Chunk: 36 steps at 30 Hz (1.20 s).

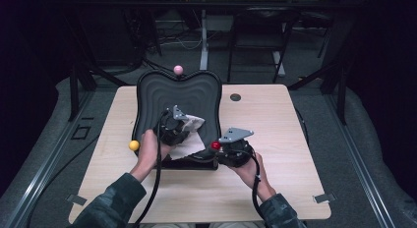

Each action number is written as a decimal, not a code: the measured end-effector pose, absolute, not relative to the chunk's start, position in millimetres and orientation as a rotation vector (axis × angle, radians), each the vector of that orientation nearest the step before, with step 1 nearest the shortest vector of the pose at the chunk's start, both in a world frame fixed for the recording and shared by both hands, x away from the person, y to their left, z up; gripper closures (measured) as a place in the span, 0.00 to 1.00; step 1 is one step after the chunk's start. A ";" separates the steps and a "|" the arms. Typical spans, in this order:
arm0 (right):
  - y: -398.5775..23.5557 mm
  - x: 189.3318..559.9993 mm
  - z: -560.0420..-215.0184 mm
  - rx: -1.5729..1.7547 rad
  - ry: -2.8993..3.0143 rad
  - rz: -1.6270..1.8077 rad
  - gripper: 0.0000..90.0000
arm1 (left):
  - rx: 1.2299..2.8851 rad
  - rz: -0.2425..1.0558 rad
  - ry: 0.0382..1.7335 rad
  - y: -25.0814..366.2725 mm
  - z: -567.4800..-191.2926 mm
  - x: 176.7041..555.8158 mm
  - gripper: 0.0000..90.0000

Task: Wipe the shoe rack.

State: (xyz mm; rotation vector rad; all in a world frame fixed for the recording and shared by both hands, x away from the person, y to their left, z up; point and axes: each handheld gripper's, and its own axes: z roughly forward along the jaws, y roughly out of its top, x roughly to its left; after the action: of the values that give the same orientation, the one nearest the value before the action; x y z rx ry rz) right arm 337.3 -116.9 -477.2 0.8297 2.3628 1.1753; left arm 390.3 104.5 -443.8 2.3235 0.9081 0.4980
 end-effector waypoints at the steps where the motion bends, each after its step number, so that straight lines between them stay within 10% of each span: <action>1: -116.8 337.2 -477.3 0.828 2.361 1.175 0.66 | 2.321 0.501 0.910 104.1 -443.3 391.5 0.90; 36: -116.4 337.0 -477.5 0.812 2.361 1.170 0.66 | 2.268 0.589 0.976 90.4 -404.4 461.7 0.90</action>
State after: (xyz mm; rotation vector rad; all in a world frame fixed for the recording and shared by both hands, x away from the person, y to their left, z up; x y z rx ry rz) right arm 337.0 -116.4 -477.5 0.8120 2.3610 1.1695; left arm 461.7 90.4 -404.4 2.2683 0.9756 0.5890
